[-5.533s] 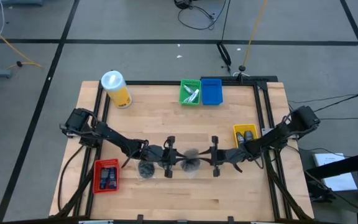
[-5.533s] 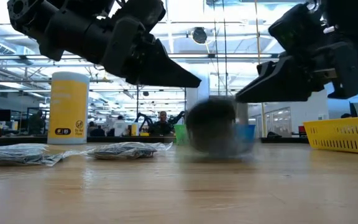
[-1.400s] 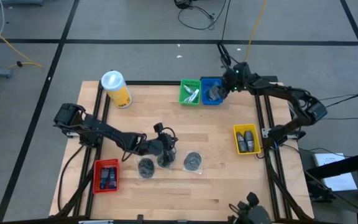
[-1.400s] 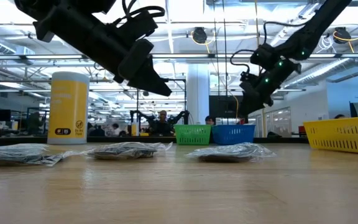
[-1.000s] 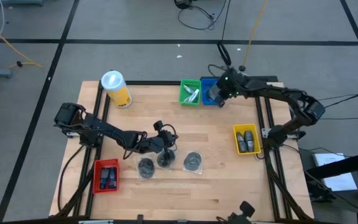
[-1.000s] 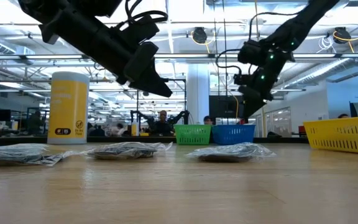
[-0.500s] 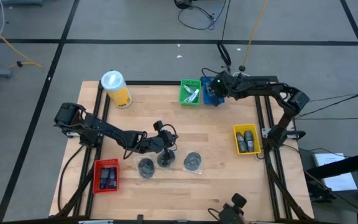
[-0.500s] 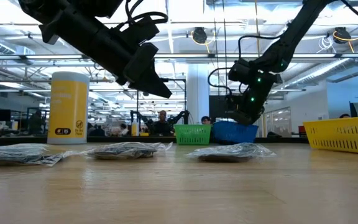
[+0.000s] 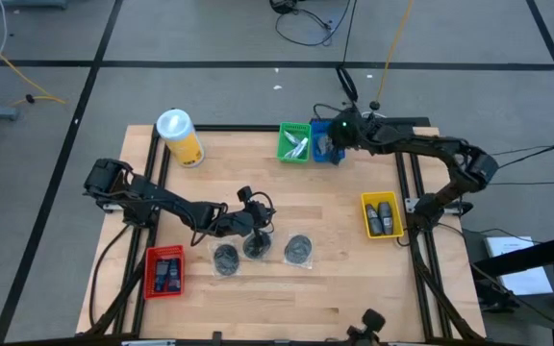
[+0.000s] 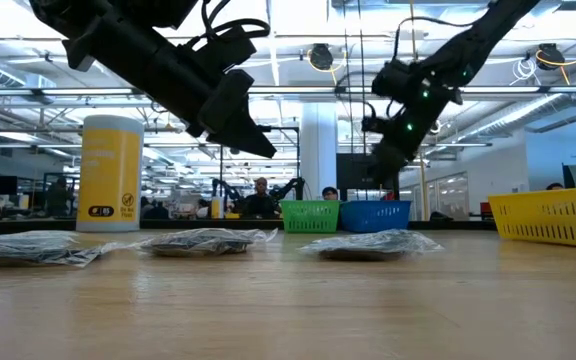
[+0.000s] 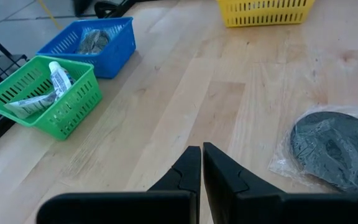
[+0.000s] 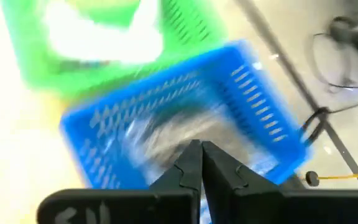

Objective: Pick & Place Travel size toiletries
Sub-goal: Put the black hairbrush into the blue basket

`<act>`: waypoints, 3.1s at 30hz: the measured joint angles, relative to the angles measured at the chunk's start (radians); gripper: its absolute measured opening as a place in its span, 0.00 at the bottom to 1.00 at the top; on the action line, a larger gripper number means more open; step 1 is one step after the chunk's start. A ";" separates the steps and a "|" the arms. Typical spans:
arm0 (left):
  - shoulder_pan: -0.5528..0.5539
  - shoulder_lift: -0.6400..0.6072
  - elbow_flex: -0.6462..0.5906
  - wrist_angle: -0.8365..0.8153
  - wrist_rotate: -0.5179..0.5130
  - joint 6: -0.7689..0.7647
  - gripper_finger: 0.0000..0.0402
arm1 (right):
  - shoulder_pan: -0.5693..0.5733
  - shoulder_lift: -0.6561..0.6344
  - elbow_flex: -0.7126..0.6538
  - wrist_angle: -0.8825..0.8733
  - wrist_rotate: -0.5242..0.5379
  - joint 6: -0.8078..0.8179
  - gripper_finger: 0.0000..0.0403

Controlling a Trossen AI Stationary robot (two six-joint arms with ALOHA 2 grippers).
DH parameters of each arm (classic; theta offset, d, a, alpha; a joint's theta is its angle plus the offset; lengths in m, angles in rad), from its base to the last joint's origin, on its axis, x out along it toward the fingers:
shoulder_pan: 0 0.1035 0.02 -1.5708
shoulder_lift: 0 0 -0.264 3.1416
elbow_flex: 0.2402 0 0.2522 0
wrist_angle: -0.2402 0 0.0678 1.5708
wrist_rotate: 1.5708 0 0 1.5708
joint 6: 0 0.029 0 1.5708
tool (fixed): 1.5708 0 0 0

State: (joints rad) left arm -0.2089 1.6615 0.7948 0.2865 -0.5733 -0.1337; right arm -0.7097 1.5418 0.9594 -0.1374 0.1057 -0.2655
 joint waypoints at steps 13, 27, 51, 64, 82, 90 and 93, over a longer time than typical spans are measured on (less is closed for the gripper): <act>0.002 0.000 0.000 -0.016 0.000 -0.008 0.05 | -0.039 0.143 0.001 0.103 -0.027 0.144 0.00; 0.002 0.000 0.000 -0.016 0.000 -0.006 0.05 | 0.020 0.104 -0.001 0.108 -0.023 0.068 0.00; -0.052 0.093 0.000 0.193 0.402 0.028 0.05 | 1.056 -0.119 -0.489 0.618 0.107 0.252 0.11; -0.061 0.248 0.001 0.295 0.547 -0.017 0.05 | 1.196 0.118 -0.488 0.764 0.102 0.145 0.53; -0.032 0.254 0.066 0.184 0.345 -0.192 0.05 | 1.225 0.241 -0.378 0.805 0.399 -0.348 0.65; 0.038 0.272 0.064 0.151 0.390 -0.209 0.05 | 1.199 0.243 -0.379 0.711 0.397 -0.578 0.65; 0.043 0.284 0.064 0.163 0.390 -0.192 0.05 | 1.191 0.243 -0.380 0.677 0.411 -0.662 0.65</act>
State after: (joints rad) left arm -0.1658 1.9453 0.8593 0.4499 -0.1829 -0.3255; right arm 0.4817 1.7847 0.5797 0.5391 0.5164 -0.9271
